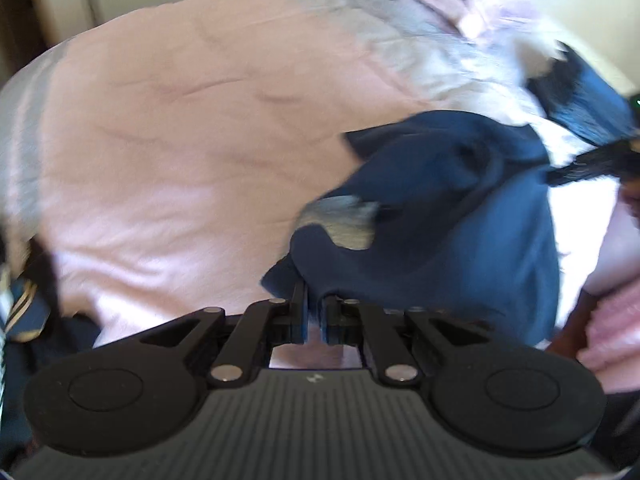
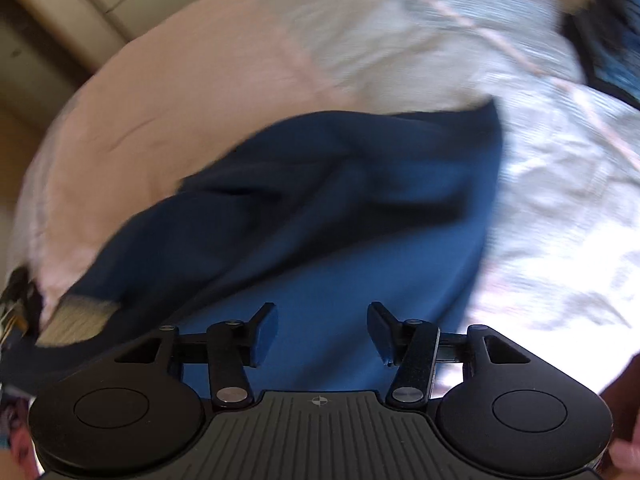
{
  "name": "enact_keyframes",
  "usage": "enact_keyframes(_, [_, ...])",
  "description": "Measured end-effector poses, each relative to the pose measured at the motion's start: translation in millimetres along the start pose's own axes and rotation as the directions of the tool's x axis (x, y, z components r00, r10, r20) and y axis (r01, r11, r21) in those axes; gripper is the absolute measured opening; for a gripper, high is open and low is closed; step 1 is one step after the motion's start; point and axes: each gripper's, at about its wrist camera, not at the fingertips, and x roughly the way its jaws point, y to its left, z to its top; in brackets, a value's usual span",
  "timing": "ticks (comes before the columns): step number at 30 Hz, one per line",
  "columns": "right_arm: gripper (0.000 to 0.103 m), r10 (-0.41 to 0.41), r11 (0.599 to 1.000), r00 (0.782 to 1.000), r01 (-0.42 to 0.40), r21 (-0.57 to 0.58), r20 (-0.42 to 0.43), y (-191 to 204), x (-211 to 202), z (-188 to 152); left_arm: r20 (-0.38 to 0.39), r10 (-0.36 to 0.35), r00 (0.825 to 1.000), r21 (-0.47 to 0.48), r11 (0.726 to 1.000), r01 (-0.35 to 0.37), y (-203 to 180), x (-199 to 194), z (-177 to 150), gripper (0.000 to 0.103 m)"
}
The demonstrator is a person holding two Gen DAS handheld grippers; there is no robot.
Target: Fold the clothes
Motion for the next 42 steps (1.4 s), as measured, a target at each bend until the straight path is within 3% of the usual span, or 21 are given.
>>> enact_keyframes(4, [0.062, 0.082, 0.991, 0.995, -0.087, -0.105, -0.050, 53.4, 12.0, -24.2, -0.007, -0.012, 1.000, 0.107, 0.994, 0.013, -0.2, 0.6, -4.7, 0.006])
enact_keyframes(9, [0.065, 0.111, 0.984, 0.986, -0.127, -0.124, -0.127, 97.0, 24.5, -84.7, -0.012, -0.074, 0.997, 0.157, 0.985, 0.075, 23.4, 8.6, -7.1, 0.003])
enact_keyframes(13, [0.085, 0.133, 0.977, 0.973, -0.160, -0.138, -0.189, 132.0, 34.4, -133.2, 0.003, -0.116, 0.993, 0.208, 0.972, 0.113, 35.7, 16.3, 8.8, 0.003])
enact_keyframes(17, [0.085, 0.144, 0.969, 0.951, -0.191, -0.155, -0.273, 164.3, 52.3, -179.6, 0.002, -0.152, 0.988, 0.242, 0.959, 0.147, 36.0, 27.7, 20.8, 0.003])
enact_keyframes(18, [0.085, 0.148, 0.974, 0.947, -0.190, -0.126, -0.285, 167.3, 58.5, -187.4, 0.000, -0.161, 0.987, 0.251, 0.955, 0.155, 34.3, 30.5, 22.6, 0.003])
enact_keyframes(21, [0.086, 0.211, 0.974, 0.938, -0.177, 0.145, -0.275, 151.9, 82.8, -203.7, -0.012, -0.164, 0.986, 0.278, 0.947, 0.161, 32.1, 37.8, 23.2, 0.003])
enact_keyframes(24, [0.086, 0.225, 0.918, 0.946, -0.126, 0.376, -0.231, 134.4, 103.3, -220.7, -0.026, -0.159, 0.987, 0.283, 0.946, 0.160, 35.3, 44.0, 22.3, 0.003])
enact_keyframes(30, [0.086, 0.321, 0.813, 0.939, -0.204, 0.546, -0.127, 135.1, 108.9, -236.4, -0.042, -0.181, 0.983, 0.286, 0.940, 0.185, 46.1, 49.3, 25.5, 0.003])
enact_keyframes(31, [0.079, 0.335, 0.793, 0.936, -0.218, 0.568, -0.109, 135.5, 109.5, -238.6, -0.041, -0.186, 0.982, 0.288, 0.939, 0.190, 47.5, 49.3, 26.4, 0.003])
enact_keyframes(32, [0.055, 0.349, 0.773, 0.933, -0.231, 0.591, -0.091, 135.9, 110.1, -240.7, -0.039, -0.191, 0.981, 0.290, 0.937, 0.195, 48.9, 49.3, 27.4, 0.003])
enact_keyframes(33, [0.039, 0.362, 0.752, 0.929, -0.245, 0.612, -0.073, 136.2, 110.7, -242.9, -0.030, -0.197, 0.980, 0.280, 0.939, 0.197, 51.1, 48.5, 29.7, 0.003])
enact_keyframes(34, [0.014, 0.375, 0.730, 0.925, -0.258, 0.633, -0.054, 136.6, 111.3, -245.1, -0.019, -0.203, 0.979, 0.270, 0.942, 0.200, 53.3, 47.7, 32.1, 0.002])
enact_keyframes(35, [0.005, 0.387, 0.707, 0.921, -0.272, 0.653, -0.035, 137.0, 111.9, -247.2, -0.003, -0.211, 0.978, 0.255, 0.945, 0.205, 56.1, 45.1, 35.4, 0.002])
enact_keyframes(37, [0.003, 0.395, 0.690, 0.919, -0.295, 0.661, -0.002, 137.6, 97.5, -240.4, 0.042, -0.226, 0.973, 0.232, 0.950, 0.210, 61.2, 34.9, 43.6, 0.001])
enact_keyframes(42, [0.002, 0.396, 0.777, 0.910, -0.403, 0.484, 0.122, 152.4, -1.1, -161.0, 0.203, -0.247, 0.947, 0.174, 0.961, 0.214, 77.4, -5.9, 75.0, 0.001])
